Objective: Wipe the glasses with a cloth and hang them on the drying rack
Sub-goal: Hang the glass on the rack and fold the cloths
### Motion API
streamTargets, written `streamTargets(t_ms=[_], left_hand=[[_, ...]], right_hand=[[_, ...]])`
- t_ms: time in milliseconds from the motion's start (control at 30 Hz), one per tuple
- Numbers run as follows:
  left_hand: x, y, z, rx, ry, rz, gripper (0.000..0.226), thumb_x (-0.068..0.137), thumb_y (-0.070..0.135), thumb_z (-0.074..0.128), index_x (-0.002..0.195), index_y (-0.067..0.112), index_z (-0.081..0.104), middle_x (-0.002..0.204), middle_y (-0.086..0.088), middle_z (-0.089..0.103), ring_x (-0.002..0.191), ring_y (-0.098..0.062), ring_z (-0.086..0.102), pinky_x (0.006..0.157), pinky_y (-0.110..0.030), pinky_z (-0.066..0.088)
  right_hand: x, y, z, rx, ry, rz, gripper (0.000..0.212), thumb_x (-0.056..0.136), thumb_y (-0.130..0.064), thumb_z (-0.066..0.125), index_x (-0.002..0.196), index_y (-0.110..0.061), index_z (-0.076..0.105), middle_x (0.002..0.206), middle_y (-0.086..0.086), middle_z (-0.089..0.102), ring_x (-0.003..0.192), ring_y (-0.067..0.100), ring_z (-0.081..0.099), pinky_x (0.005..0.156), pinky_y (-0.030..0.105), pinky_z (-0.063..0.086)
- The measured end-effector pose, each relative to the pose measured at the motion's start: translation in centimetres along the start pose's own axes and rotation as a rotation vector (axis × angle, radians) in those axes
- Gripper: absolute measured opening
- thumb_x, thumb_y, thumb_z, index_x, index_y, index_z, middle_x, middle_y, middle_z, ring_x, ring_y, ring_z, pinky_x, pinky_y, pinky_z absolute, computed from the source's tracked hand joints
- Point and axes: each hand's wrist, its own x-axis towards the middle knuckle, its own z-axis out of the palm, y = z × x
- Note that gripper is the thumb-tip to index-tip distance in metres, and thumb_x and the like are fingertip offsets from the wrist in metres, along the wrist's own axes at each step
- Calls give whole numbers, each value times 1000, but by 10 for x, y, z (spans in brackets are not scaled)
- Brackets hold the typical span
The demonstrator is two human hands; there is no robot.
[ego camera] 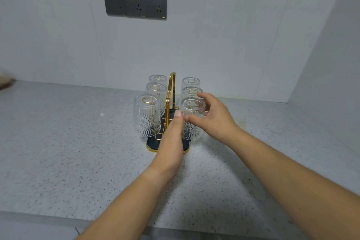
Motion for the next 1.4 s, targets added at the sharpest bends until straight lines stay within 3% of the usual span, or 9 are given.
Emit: streamTargets(t_ms=[67,200,400,567,800,967,1100,1233,1400], left_hand=[[0,-3,-1,15,4,21,82,86,74,30,156,33,40,126,40,47,135,12,36,128,-35,21],[-8,-5,-3,70,29,28,30,106,56,35,126,49,56,114,45,58,122,23,45,122,-28,30],[-26,-14,-3,133,115,18,28,103,33,60,131,26,62,121,8,68,108,-3,65,92,-18,52],[-26,-30,24,295,-122,-32,16,100,15,65,110,27,67,97,-6,77,87,-11,73,87,-26,56],[-20,-66,105,734,-479,-21,39,93,33,74,129,21,67,117,5,70,98,-8,66,99,-25,53],[-7,-71,154,970,-599,18,31,87,42,78,106,18,77,97,-2,72,90,-20,66,77,-32,51],[1,-76,163,722,-549,-63,17,94,24,76,93,8,80,87,-8,80,80,-18,75,75,-25,58],[-1,-70,171,292,-521,-226,15,98,11,69,88,1,73,81,-20,75,70,-21,70,64,-22,59],[1,-59,190,147,-487,-268,19,104,17,60,87,9,61,76,-12,71,63,-16,68,68,-26,61]], right_hand=[[-1,-1,-2,3,-11,-5,95,72,-40,91,152,-25,42,146,0,58,129,17,57,110,36,48],[-11,3,-12,-10,-29,13,97,70,-45,91,152,-27,41,141,-2,58,124,14,57,108,40,50],[-66,39,-56,-80,-47,81,53,82,-42,82,131,-29,63,128,-15,63,117,4,59,101,29,50],[-126,89,-112,-137,-7,217,6,86,-33,79,90,-35,75,98,-18,74,94,0,69,91,34,56],[-175,134,-154,-284,-117,241,12,84,-37,81,94,-39,74,101,-20,72,96,-3,66,90,26,53],[-175,146,-159,-187,-80,297,22,78,-40,86,97,-42,74,101,-18,70,89,-10,63,77,9,47],[-176,149,-157,-137,-74,257,16,79,-37,86,75,-47,74,91,-15,69,84,-8,63,72,9,43],[-182,149,-164,52,2,295,11,82,-28,85,90,-31,78,89,-11,77,80,-3,70,73,12,49],[-196,147,-181,142,-35,347,67,73,-27,92,131,-35,59,121,-15,67,102,-8,68,81,11,54]])
